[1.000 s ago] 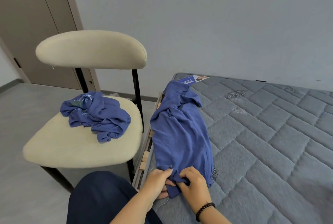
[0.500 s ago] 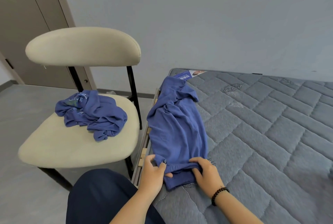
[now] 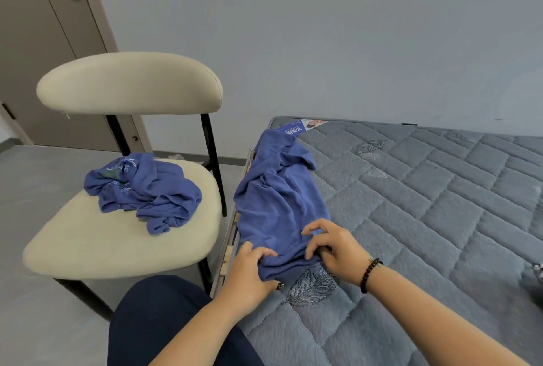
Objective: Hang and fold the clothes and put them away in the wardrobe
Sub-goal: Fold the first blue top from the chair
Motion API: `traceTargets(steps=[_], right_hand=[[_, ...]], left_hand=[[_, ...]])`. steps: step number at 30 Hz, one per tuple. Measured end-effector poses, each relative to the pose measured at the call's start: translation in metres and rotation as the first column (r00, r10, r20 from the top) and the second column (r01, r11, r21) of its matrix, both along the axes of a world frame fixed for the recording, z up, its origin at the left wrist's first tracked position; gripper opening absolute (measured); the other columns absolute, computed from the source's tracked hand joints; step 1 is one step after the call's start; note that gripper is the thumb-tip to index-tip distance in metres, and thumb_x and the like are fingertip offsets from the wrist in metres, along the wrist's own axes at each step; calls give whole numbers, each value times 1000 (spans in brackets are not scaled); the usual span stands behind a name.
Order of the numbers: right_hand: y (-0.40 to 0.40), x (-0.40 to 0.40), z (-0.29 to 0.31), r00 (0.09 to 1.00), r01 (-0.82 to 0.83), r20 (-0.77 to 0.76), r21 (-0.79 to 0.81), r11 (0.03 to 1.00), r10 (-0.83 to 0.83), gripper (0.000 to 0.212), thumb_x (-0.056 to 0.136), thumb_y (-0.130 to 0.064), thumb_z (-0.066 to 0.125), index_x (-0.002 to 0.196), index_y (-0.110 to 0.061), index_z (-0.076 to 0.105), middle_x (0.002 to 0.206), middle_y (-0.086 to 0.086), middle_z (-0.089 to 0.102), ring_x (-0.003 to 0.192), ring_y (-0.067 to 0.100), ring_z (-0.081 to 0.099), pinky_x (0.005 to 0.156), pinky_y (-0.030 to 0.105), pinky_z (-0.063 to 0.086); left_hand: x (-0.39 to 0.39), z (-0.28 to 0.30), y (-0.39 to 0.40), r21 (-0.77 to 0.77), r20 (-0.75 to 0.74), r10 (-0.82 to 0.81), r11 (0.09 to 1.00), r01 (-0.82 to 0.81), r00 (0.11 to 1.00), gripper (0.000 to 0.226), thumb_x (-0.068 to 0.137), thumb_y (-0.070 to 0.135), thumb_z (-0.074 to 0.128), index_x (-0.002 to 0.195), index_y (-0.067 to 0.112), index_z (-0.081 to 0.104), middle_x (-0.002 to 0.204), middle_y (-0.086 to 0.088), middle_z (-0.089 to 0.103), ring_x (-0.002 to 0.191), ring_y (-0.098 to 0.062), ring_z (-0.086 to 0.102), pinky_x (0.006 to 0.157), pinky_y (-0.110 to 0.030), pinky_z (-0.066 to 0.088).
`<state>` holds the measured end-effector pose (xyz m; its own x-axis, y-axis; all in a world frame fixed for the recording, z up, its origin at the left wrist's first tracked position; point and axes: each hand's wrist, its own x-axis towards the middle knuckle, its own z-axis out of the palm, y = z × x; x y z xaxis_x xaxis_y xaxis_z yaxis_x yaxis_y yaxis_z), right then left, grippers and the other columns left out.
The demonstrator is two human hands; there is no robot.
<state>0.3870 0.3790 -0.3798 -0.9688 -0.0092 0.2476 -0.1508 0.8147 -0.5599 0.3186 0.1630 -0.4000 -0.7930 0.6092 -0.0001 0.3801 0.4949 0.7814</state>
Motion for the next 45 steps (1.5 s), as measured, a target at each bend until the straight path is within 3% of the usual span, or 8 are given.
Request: traceTargets(steps=[4, 9, 14, 19, 22, 25, 36, 45], right_hand=[[7, -17, 44, 989, -129, 96, 191, 973, 112, 36, 83, 6, 45, 97, -11, 73, 124, 6, 52, 102, 20, 59, 87, 16, 37], [3, -45, 127, 985, -175, 41, 234, 956, 170, 37, 80, 9, 45, 101, -10, 68, 112, 6, 57, 101, 19, 55, 89, 22, 40], [-5, -70, 214, 993, -119, 53, 326, 938, 108, 40, 83, 11, 41, 97, -8, 73, 98, 0, 55, 89, 15, 49, 80, 13, 34], [-14, -82, 292, 994, -39, 107, 461, 887, -12, 28, 89, -10, 47, 99, -5, 72, 100, 10, 65, 96, 28, 56, 89, 38, 47], [-27, -82, 328, 1000, 7, 7, 512, 859, -12, 35, 84, -34, 63, 87, 1, 67, 93, 22, 62, 87, 35, 58, 75, 43, 48], [-43, -89, 357, 990, 65, -139, 594, 802, 22, 27, 82, -29, 66, 84, -2, 67, 90, 16, 62, 83, 32, 59, 72, 40, 48], [-168, -149, 446, 874, 75, -458, 460, 885, 164, 18, 90, -12, 55, 96, -7, 70, 95, 12, 60, 89, 28, 56, 79, 37, 49], [-305, -174, 490, 755, -292, -569, 155, 944, 326, 12, 84, -3, 58, 87, -7, 69, 87, 9, 62, 75, 25, 60, 72, 38, 58]], left_hand=[[-24, 32, -3, 35, -188, 32, 999, -26, 982, 23, 77, 1, 69, 96, 13, 72, 84, 11, 43, 74, -2, 48, 66, -12, 36], [-62, 110, -3, 84, -342, 121, 992, -98, 932, 19, 80, 5, 70, 98, 11, 74, 91, -4, 57, 83, -19, 54, 63, -14, 33], [-95, 184, 0, 113, -433, 152, 987, -114, 889, 7, 78, 9, 73, 80, 12, 68, 102, -8, 54, 90, -18, 52, 65, -16, 32], [-111, 263, -5, 150, -481, 187, 980, -129, 857, 18, 75, 28, 79, 72, 17, 65, 99, 0, 55, 96, -19, 51, 75, -27, 38], [-113, 310, -17, 145, -488, 236, 971, -189, 840, 22, 77, 29, 76, 67, 17, 60, 70, -1, 59, 69, -20, 52, 58, -29, 38], [-110, 348, -35, 176, -499, 301, 953, -245, 813, 19, 80, 26, 75, 77, 12, 64, 75, -4, 62, 73, -20, 54, 61, -29, 42], [-103, 449, -165, 300, -566, 590, 798, -523, 575, 10, 89, 22, 62, 84, 14, 57, 88, -11, 63, 74, -33, 65, 69, -48, 58], [-76, 484, -292, 563, -297, 789, 600, -569, 538, 18, 88, 21, 69, 100, 12, 58, 90, -7, 66, 55, -19, 67, 49, -25, 51]])
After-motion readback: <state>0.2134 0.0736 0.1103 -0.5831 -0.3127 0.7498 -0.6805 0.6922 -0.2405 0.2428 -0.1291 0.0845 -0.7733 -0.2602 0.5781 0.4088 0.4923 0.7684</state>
